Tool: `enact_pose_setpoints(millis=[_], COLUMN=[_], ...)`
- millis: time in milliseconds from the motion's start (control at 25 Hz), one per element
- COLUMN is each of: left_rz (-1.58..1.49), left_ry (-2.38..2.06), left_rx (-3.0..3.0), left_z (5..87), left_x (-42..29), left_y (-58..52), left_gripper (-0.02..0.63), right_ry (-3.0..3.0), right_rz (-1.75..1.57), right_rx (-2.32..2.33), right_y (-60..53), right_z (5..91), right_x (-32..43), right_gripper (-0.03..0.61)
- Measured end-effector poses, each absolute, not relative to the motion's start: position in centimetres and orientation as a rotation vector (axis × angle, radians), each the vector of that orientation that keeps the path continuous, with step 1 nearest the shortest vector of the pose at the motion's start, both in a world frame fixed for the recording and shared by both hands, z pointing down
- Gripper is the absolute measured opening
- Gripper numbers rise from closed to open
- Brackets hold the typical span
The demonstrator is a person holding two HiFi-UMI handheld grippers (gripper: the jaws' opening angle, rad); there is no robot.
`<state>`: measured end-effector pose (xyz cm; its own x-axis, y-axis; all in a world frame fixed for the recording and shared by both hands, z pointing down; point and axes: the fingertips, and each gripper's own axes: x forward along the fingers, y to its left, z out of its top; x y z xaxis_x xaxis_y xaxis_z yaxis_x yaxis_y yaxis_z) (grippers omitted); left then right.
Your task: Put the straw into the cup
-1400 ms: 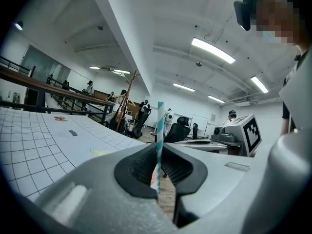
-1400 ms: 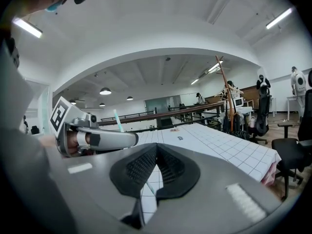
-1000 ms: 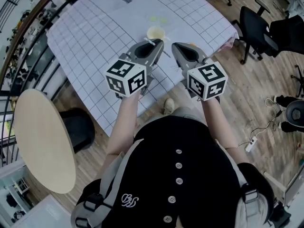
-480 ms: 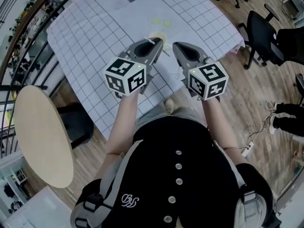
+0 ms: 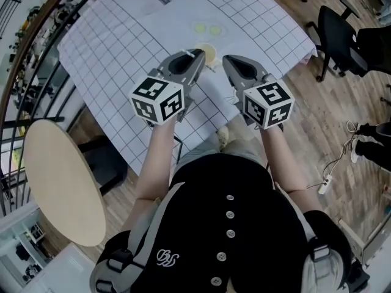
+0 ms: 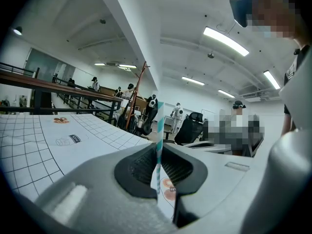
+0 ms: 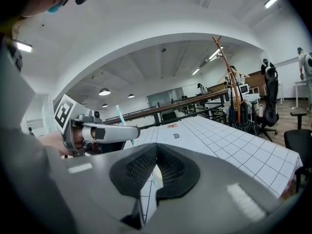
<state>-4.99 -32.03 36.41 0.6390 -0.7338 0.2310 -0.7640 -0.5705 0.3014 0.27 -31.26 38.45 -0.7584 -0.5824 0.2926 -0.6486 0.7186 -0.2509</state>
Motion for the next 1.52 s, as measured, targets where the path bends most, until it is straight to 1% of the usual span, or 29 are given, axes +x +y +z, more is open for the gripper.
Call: enact_pose_setpoints(millis=[280, 480, 800, 1520], left_rz=[0.110, 0.044, 0.071, 0.145], left_ry=[-1.149, -1.163, -1.200, -1.132], left_rx=[2.494, 2.465, 2.429, 2.358], left_z=[36.9, 37.0, 39.1, 44.3], left_x=[-5.3, -6.4, -7.9, -6.4], left_y=[-33.6, -34.9, -37.0, -38.3], left_gripper=[0.025, 0.025, 0.025, 0.026], right_ry=[-2.705, -2.687, -2.658, -2.607], right_rz=[0.548, 0.559, 0.575, 0.708], right_rx=[1.004, 1.017, 1.039, 1.077], right_y=[-32.5, -33.2, -34.9, -36.4], right_z=[39.4, 40.2, 41.4, 45.6], right_x=[-0.2, -0.6, -0.9, -0.2], right_gripper=[0.000, 0.000, 0.000, 0.000])
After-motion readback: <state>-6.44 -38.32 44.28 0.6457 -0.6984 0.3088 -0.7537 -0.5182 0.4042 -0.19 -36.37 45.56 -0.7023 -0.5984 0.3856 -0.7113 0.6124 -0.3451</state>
